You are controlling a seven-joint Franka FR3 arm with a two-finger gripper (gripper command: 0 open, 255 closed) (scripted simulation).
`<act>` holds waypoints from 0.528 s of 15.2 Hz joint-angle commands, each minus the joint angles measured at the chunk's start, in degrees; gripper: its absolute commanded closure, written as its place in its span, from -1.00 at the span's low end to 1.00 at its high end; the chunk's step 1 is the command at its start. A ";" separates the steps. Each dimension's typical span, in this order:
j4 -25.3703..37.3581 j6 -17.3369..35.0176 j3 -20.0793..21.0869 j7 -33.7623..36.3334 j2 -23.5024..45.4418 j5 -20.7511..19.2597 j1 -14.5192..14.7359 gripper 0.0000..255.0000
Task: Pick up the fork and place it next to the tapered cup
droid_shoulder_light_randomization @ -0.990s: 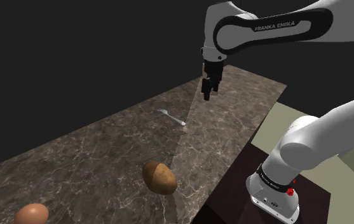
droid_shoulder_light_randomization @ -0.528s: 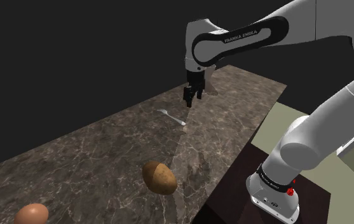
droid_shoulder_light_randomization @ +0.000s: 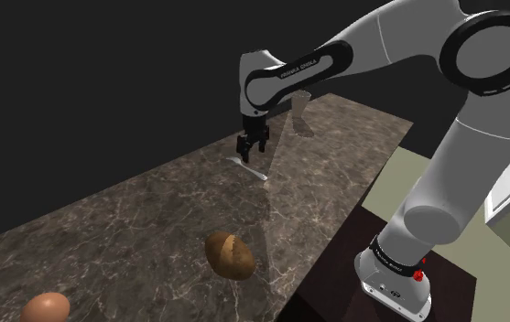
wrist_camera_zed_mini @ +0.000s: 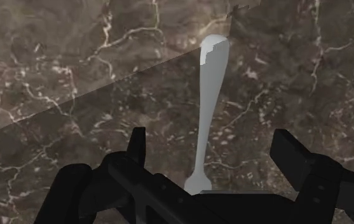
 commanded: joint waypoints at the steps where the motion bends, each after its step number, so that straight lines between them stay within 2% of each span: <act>1: 3.49 1.06 0.14 0.87 4.54 -0.04 0.26 -1.00; 8: 0.44 6.25 0.06 1.17 6.71 -0.45 0.41 -1.00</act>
